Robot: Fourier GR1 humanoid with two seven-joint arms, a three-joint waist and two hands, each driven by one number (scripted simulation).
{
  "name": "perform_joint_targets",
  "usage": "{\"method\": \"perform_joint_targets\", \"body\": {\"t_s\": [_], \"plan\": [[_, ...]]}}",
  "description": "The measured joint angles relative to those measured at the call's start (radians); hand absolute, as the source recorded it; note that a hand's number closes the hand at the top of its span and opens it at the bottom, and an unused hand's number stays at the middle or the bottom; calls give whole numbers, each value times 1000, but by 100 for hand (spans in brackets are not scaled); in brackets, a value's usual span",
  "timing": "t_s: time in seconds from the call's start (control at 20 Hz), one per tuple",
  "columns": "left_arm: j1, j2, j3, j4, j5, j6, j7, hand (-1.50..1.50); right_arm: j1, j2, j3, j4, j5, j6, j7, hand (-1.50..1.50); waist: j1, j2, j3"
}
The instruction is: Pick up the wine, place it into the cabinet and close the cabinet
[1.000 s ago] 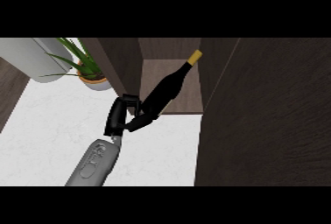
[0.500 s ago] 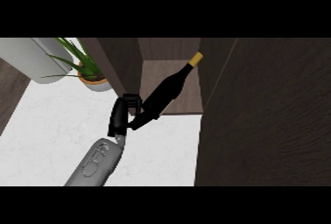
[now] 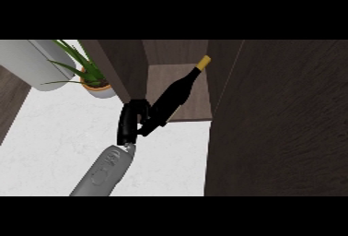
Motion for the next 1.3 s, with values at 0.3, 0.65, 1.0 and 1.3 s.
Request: {"method": "perform_joint_targets", "body": {"t_s": [0.3, 0.65, 1.0, 1.3], "plan": [[-4, 4, -26, 20, -37, 77, 16, 150, 1, -9, -3, 3, -10, 19, -7, -150, -14, -2, 4], [-6, 3, -32, 28, -59, 133, 45, 150, -11, -5, 3, 11, -22, 23, -7, -150, -26, -1, 7], [4, -5, -17, 20, -47, 176, 32, 150, 1, -3, 15, 15, -29, 36, -17, -150, -41, 3, 7], [8, -25, 3, 12, -31, 238, 46, 150, 6, -8, 16, 17, -35, 49, -27, -150, -54, 7, 6]]}}
